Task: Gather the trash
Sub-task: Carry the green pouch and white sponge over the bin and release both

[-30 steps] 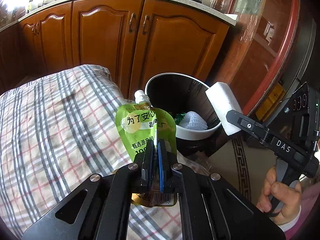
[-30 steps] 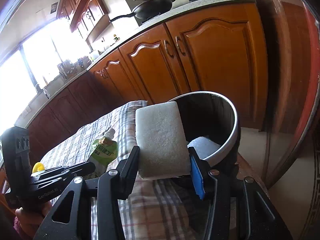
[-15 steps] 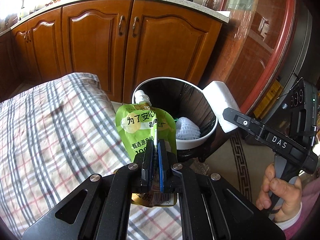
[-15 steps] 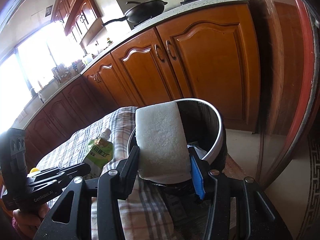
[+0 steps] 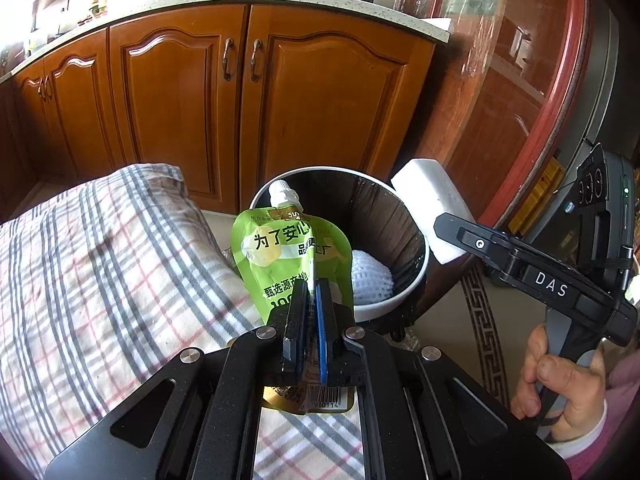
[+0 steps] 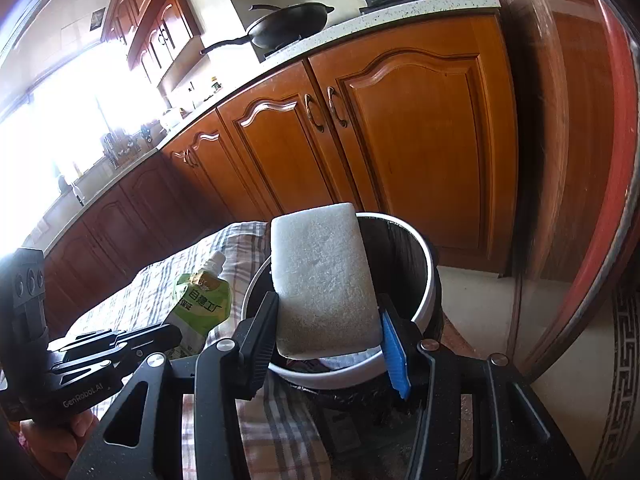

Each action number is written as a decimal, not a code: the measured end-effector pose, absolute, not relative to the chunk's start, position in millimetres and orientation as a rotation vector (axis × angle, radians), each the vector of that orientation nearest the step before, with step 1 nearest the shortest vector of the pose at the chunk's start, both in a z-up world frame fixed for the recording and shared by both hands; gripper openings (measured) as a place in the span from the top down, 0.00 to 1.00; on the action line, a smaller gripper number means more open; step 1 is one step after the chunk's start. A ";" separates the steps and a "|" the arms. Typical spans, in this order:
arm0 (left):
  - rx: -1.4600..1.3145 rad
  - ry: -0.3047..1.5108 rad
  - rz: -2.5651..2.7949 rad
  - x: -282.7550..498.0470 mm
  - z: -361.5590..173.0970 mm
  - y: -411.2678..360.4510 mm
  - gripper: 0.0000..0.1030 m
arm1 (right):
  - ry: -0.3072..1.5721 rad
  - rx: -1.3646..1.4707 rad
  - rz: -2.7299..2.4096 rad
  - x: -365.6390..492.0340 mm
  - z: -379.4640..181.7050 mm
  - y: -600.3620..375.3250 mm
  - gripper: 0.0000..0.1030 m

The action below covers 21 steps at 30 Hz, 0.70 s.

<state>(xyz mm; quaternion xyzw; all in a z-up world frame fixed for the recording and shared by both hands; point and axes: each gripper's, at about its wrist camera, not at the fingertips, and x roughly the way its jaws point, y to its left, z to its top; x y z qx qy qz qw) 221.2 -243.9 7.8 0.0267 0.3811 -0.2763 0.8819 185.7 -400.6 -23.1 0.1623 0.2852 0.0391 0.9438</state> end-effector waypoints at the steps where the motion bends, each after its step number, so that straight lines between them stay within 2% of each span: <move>1: 0.057 0.793 -0.577 222.3 8.0 -245.5 0.97 | 0.581 0.329 0.079 186.6 -22.7 -400.8 0.53; 21: 0.096 0.793 -0.578 244.8 3.0 -273.5 0.97 | 0.631 0.282 0.079 213.8 -27.7 -406.4 0.53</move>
